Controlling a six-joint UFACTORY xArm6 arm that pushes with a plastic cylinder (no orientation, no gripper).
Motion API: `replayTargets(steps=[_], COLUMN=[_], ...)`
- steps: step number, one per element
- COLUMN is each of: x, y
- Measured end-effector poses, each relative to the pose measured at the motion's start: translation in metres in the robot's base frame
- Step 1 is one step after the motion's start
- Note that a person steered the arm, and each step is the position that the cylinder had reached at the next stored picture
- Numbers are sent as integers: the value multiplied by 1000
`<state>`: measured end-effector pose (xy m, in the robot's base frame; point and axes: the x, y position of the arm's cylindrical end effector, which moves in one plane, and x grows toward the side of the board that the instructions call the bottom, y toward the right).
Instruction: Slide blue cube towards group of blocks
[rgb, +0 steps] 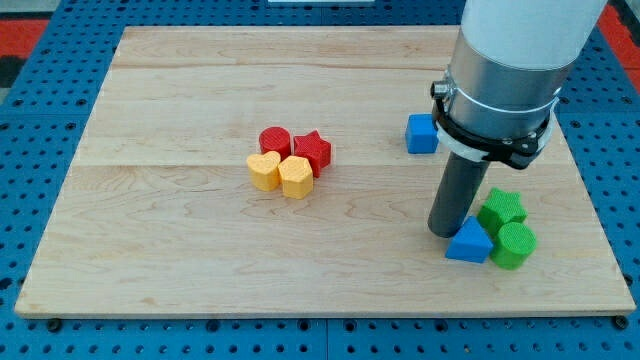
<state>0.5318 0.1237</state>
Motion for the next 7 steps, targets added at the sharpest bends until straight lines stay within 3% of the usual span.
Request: replayTargets(steps=[1,3,5,7], x=[-15,-100,-187,-182], y=[-37,-104,-93,-22])
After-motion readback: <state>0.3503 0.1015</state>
